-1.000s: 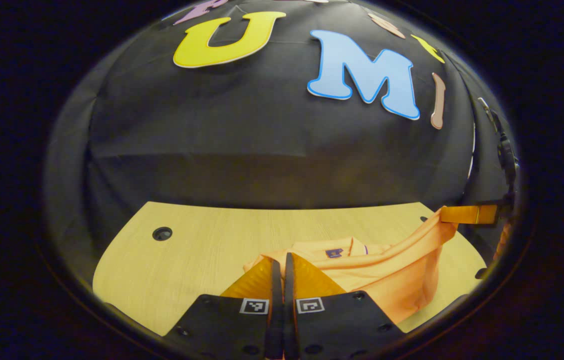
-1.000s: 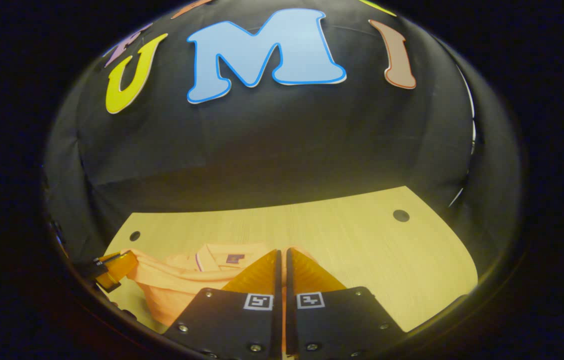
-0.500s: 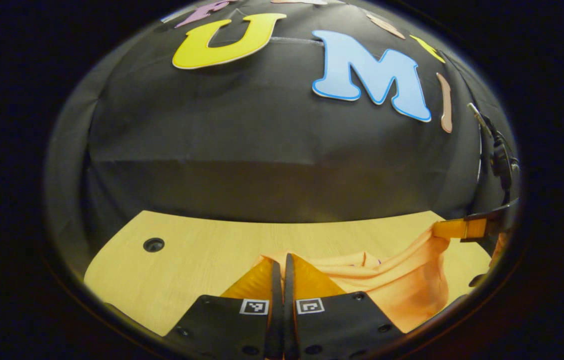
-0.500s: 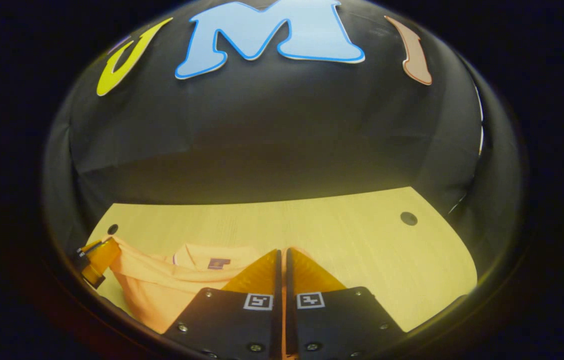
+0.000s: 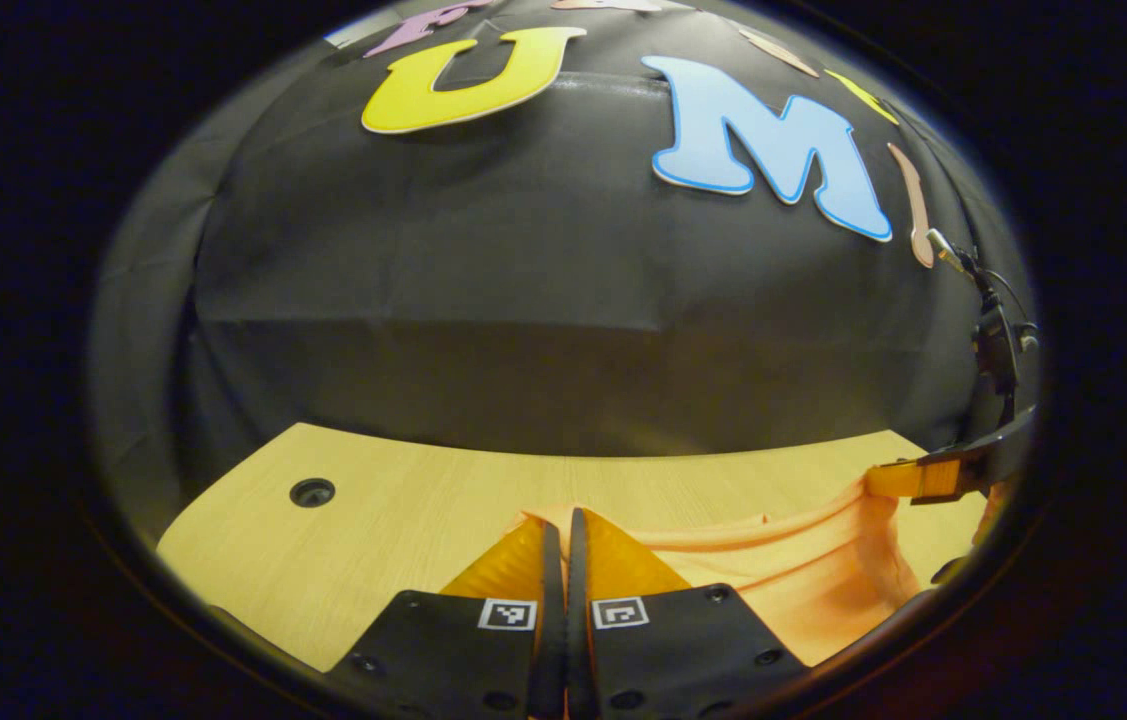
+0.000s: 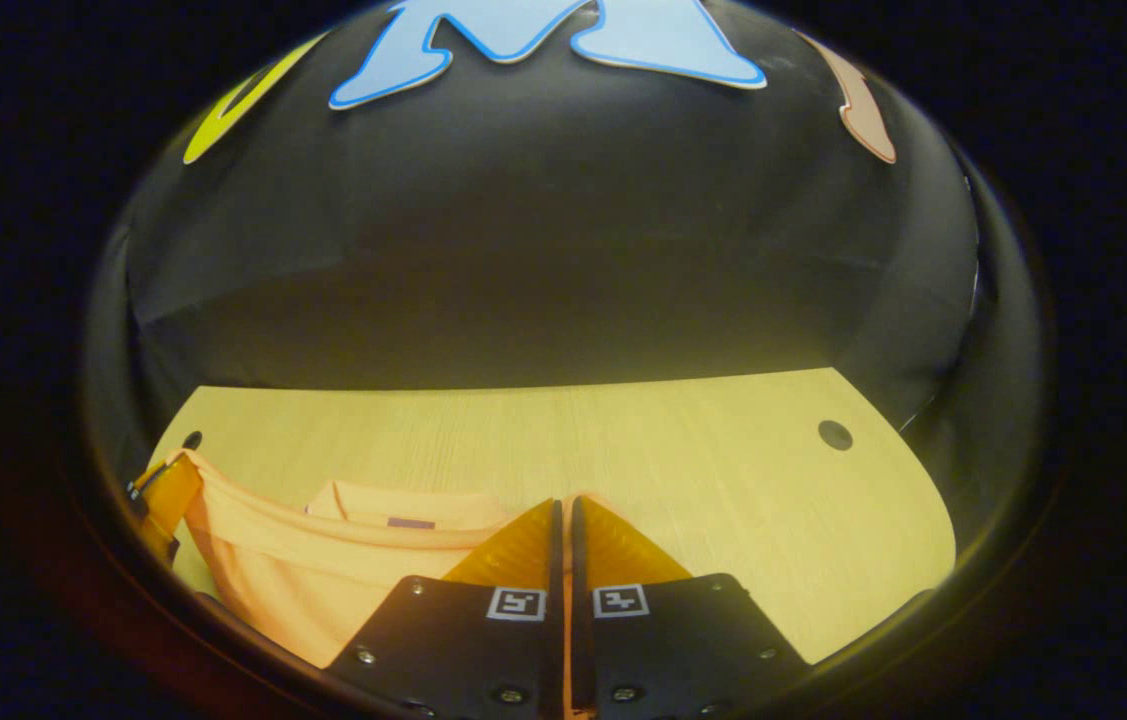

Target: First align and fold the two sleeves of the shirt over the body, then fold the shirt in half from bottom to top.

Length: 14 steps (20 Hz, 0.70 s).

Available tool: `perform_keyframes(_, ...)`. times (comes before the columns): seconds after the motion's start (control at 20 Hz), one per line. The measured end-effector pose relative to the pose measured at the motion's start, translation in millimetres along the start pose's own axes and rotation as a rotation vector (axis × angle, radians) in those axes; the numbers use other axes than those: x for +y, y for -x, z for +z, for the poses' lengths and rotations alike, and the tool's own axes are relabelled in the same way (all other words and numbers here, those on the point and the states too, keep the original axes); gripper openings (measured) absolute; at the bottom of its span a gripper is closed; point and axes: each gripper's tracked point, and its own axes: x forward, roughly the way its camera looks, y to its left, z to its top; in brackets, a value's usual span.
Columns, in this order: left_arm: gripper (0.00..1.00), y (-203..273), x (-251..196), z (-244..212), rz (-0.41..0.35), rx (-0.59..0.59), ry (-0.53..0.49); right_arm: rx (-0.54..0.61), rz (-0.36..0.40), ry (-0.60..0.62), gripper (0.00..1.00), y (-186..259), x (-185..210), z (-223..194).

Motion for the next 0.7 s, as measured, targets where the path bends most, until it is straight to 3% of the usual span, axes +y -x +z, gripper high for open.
perform_keyframes(0.35,0.1,-16.2,1.9,-15.0,-0.005,0.02,-0.029,0.069,-0.016,0.012,0.05,-23.3,5.1,-20.9)
perform_keyframes(0.5,0.14,-14.1,0.7,-20.5,-0.011,0.043,-0.041,0.069,-0.02,0.048,0.13,-16.0,4.1,-19.9)
perform_keyframes(0.55,0.16,-11.7,-0.8,-19.1,-0.014,0.048,-0.046,0.064,-0.02,0.059,0.07,-11.1,3.9,-16.7)
perform_keyframes(0.7,0.19,1.8,-4.5,-15.6,-0.019,0.058,-0.047,0.038,-0.028,0.083,0.14,4.8,5.3,-9.3)
